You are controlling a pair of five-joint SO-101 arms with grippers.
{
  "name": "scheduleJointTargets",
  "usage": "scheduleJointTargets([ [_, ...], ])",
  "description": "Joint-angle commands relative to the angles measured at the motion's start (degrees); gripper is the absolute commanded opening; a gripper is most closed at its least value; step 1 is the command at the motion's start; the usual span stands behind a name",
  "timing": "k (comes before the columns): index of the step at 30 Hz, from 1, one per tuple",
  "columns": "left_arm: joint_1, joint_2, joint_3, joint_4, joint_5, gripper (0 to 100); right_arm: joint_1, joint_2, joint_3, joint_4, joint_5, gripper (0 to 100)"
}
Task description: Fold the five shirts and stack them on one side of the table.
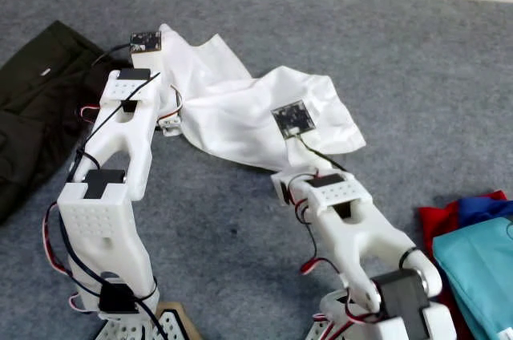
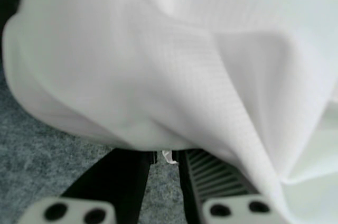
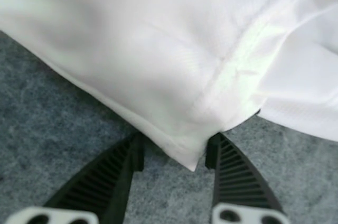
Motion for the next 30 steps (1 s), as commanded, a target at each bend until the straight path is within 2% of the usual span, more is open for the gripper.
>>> scheduleJointTargets([
  [1,-1.1,0.1,0.0,-0.7,-0.6,7,-0.2,0.5,-4.4,1.9,-0.1,12.6],
  [5,-1.1,0.1,0.0,-0.9,-0.6,0,0.4,0.5,-4.6,2.0,-0.1,0.3],
  [14,-0.9,-2.9,0.0,-0.4,-0.6,1,2.2,0.2,-4.7,2.2,2.3,0.7],
  [17,-1.1,-8.0,0.0,3.9,-0.6,1,4.4,-2.0,-4.6,2.2,2.4,0.7],
  [26,-1.3,-28.8,0.0,12.6,-0.6,1,10.4,-29.2,-4.9,18.2,2.5,0.7],
  [30,-4.5,-36.9,0.5,15.1,-0.7,1,10.4,-41.5,-4.8,26.5,2.6,0.7],
])
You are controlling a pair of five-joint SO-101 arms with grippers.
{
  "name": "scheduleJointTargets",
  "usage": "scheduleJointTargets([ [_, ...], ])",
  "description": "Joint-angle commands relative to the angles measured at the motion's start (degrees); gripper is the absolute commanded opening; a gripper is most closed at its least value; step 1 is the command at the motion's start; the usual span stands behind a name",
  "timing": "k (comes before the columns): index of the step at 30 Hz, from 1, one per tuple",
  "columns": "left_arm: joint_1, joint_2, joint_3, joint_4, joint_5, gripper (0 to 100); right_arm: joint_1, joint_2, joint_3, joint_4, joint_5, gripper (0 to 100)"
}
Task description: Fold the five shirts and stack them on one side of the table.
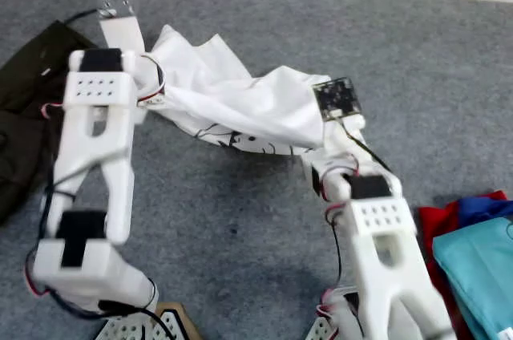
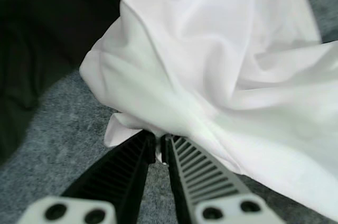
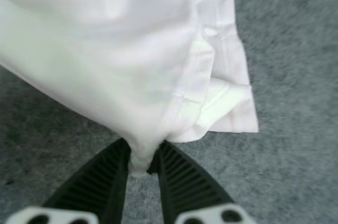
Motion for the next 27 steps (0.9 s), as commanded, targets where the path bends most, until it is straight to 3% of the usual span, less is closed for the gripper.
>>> scheduleJointTargets([
  [1,-5.4,-11.5,0.1,2.9,-0.4,1,1.4,-12.3,-2.7,7.3,0.9,0.7],
  [6,-10.8,-20.6,-0.4,6.3,-0.4,1,2.2,-25.3,-2.8,13.8,4.7,0.7],
  [13,-11.2,-39.8,0.0,9.1,-0.4,1,2.2,-38.5,-11.5,23.5,6.5,0.7],
  [20,-11.4,-55.1,-0.6,8.8,-0.4,1,2.2,-34.1,-29.4,33.7,6.6,0.7],
  [27,-11.5,-56.7,-8.2,8.4,-0.3,1,2.2,-22.6,-56.7,44.4,6.5,0.7],
])
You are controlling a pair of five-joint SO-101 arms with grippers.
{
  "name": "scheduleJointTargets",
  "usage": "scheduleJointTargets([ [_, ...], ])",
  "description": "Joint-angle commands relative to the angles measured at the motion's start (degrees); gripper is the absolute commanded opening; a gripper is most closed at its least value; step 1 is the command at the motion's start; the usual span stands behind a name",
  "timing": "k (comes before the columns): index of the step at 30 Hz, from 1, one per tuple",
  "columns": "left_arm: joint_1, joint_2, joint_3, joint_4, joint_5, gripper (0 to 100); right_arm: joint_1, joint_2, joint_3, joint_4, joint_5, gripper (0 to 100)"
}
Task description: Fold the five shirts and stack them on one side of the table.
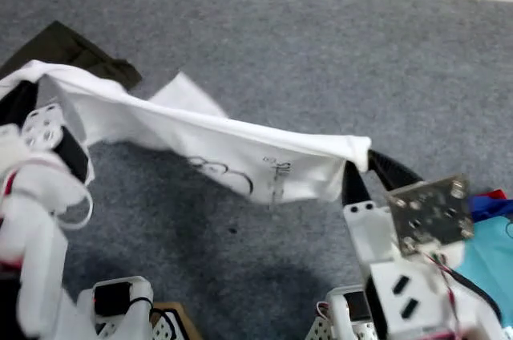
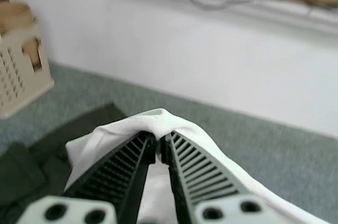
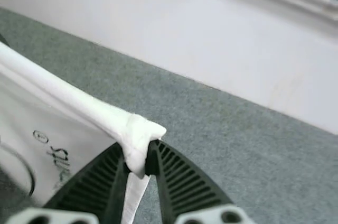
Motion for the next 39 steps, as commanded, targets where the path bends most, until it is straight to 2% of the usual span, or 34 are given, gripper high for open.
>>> scheduleJointTargets([
  [1,-1.8,-0.7,-8.5,-0.2,-0.3,1,1.5,6.5,-17.1,5.5,0.4,0.7],
  [7,-1.9,-0.7,-19.0,0.5,-0.3,1,1.5,14.0,-35.3,13.2,0.4,0.7],
  [13,-1.9,-0.7,-21.2,0.8,-0.3,1,1.5,17.7,-41.2,14.9,0.4,0.7],
  [24,-1.9,-2.4,-21.4,0.7,-0.2,1,1.3,18.6,-40.6,12.5,0.5,0.7],
  [27,-1.8,-0.3,-18.2,0.6,-0.1,1,1.3,20.1,-38.3,12.5,0.5,0.7],
  [32,-1.9,3.1,-7.4,-7.2,0.0,1,1.3,21.8,-33.3,9.4,0.3,0.7],
  [39,-1.8,3.8,-0.1,-16.4,0.0,1,1.3,22.4,-25.0,2.0,0.4,0.7],
])
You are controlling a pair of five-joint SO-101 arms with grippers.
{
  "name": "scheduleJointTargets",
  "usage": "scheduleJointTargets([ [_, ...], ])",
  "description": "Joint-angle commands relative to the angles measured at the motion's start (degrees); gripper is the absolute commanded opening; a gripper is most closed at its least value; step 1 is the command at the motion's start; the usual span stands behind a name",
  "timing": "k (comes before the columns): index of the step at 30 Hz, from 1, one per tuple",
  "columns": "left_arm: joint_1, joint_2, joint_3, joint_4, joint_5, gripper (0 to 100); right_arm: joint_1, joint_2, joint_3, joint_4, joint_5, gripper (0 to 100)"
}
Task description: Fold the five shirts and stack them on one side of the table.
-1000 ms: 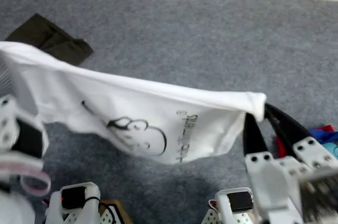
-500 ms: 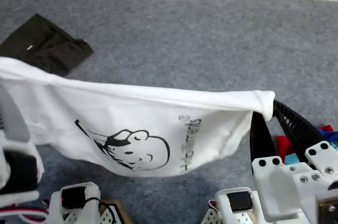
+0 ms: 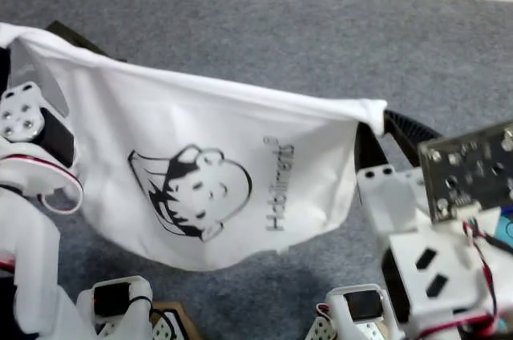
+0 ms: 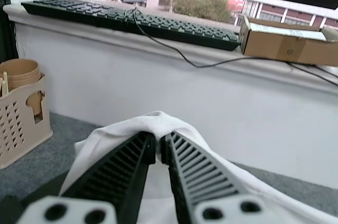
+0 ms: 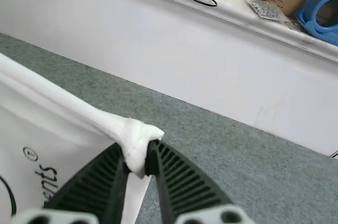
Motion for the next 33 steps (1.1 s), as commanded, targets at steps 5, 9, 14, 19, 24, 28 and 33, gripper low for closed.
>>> scheduleJointTargets([
  [5,-0.9,2.2,18.2,-22.7,0.0,1,0.9,0.9,16.4,-13.9,0.4,0.7],
  [9,-0.9,8.2,26.0,-32.8,-0.3,1,1.1,0.9,29.1,-26.0,0.4,0.7],
  [14,-1.0,20.4,26.9,-41.0,-0.1,1,1.1,0.9,45.1,-43.5,3.7,0.7],
  [19,-0.2,31.0,23.3,-49.3,-0.1,1,1.9,1.0,59.3,-63.3,4.0,0.7],
  [24,2.6,42.9,15.4,-49.2,-0.4,1,1.2,1.0,64.9,-66.4,3.9,0.7],
  [28,0.8,52.3,9.5,-44.9,-0.4,1,-2.9,1.0,69.2,-65.5,3.8,1.5],
  [33,-5.5,61.7,-1.6,-32.2,-2.2,4,-6.7,1.0,74.8,-65.5,2.9,11.7],
])
